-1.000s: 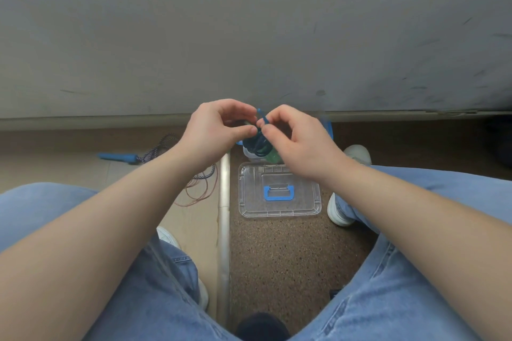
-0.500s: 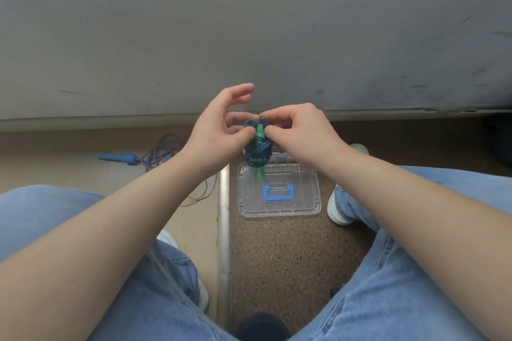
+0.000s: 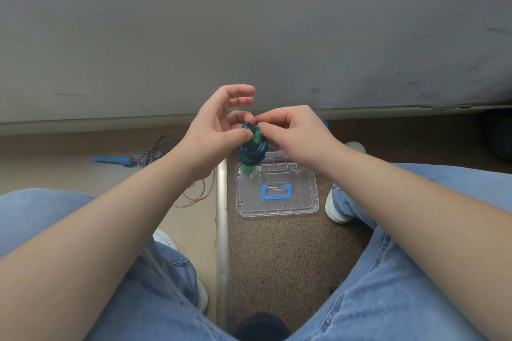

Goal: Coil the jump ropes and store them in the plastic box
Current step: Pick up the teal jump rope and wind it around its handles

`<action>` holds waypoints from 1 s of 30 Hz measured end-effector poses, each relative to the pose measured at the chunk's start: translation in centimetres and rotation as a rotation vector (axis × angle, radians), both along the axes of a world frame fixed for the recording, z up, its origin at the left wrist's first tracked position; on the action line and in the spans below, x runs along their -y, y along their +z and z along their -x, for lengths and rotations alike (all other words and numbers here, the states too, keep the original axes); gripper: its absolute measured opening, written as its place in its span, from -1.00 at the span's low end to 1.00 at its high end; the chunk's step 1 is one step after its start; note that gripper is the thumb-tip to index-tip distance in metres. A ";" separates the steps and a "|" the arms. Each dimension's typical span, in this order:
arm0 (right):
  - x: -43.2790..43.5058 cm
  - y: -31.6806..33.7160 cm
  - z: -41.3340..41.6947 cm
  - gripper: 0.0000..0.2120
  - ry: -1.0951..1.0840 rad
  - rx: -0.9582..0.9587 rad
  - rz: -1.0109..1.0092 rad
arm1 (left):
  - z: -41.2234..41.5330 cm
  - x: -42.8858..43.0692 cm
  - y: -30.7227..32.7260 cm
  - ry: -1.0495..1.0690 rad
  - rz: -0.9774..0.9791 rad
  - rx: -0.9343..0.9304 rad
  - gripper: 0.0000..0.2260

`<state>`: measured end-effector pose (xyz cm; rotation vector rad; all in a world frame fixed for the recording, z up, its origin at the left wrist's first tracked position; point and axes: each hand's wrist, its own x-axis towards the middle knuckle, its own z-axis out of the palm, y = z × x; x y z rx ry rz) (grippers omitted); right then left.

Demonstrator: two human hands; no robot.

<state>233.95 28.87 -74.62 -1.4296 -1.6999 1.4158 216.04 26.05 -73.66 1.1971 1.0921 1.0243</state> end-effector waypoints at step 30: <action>-0.5 0.8 -0.4 -0.93 0.003 0.128 -0.067 | -0.7 -0.2 -1.2 0.228 0.218 -0.386 -0.90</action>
